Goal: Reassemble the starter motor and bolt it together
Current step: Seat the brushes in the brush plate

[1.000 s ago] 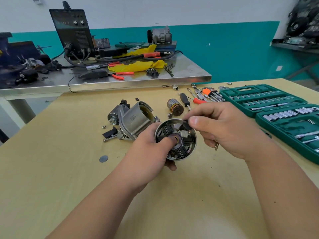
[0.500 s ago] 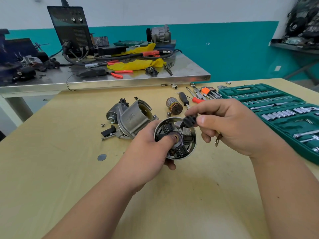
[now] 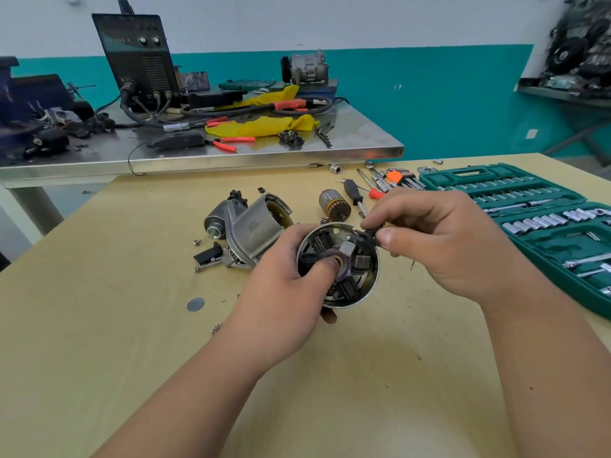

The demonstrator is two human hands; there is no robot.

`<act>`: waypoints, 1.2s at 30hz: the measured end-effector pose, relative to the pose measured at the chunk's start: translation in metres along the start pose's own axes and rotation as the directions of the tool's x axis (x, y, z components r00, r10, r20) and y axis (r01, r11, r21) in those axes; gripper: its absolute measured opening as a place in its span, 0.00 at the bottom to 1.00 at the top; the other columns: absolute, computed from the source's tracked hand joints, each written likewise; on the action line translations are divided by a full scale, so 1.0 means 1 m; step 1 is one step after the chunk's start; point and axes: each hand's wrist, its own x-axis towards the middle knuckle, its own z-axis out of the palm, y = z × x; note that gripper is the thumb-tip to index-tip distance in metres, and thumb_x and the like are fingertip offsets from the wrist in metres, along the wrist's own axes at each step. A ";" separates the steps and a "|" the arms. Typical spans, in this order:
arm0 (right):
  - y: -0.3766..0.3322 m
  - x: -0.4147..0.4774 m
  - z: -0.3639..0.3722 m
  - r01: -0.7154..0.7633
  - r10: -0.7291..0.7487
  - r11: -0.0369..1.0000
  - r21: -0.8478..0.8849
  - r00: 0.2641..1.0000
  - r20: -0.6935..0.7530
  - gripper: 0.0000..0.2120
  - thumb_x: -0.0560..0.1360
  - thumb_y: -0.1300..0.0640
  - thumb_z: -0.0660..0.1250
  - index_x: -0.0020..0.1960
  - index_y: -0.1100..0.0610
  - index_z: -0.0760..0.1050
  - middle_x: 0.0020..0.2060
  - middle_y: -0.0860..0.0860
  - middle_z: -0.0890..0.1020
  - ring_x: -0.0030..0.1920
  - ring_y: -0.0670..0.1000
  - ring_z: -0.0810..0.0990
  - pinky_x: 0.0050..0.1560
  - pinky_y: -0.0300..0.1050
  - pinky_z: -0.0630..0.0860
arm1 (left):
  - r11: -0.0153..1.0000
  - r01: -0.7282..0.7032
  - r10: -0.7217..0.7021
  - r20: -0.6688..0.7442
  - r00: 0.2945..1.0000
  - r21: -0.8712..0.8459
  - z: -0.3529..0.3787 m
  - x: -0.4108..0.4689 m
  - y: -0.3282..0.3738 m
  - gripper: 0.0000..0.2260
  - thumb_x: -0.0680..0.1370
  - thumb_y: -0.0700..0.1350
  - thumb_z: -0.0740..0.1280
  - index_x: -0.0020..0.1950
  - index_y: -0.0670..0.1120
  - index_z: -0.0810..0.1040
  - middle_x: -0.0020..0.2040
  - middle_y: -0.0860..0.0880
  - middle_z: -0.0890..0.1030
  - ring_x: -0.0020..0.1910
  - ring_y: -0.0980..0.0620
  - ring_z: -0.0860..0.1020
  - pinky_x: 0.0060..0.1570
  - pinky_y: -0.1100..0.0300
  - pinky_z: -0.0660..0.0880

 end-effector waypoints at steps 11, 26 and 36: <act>-0.002 -0.002 0.001 0.129 -0.126 0.989 0.076 0.991 -0.044 0.11 0.67 0.55 0.66 0.42 0.41 0.83 0.42 0.44 0.81 0.42 0.44 0.77 0.41 0.33 0.72 | 0.971 -0.178 0.196 -0.111 0.974 0.157 0.003 -0.005 0.002 0.12 0.80 0.43 0.65 0.54 0.62 0.72 0.51 0.72 0.76 0.49 0.69 0.77 0.46 0.55 0.81; 0.002 -0.001 0.007 0.076 -0.076 0.996 0.040 0.997 -0.013 0.09 0.67 0.52 0.66 0.43 0.41 0.81 0.42 0.43 0.80 0.42 0.43 0.77 0.42 0.33 0.72 | 0.930 -0.282 0.298 -0.035 0.954 0.238 0.001 -0.005 0.002 0.17 0.79 0.41 0.66 0.54 0.65 0.69 0.53 0.68 0.76 0.52 0.69 0.76 0.45 0.77 0.70; 0.004 -0.003 0.008 0.048 -0.048 0.998 0.047 0.999 0.011 0.10 0.65 0.49 0.69 0.46 0.40 0.79 0.39 0.45 0.82 0.41 0.46 0.80 0.42 0.43 0.78 | 0.973 -0.216 0.218 -0.018 0.976 0.087 0.001 -0.008 0.005 0.14 0.79 0.41 0.65 0.55 0.61 0.73 0.50 0.65 0.79 0.44 0.61 0.81 0.34 0.60 0.81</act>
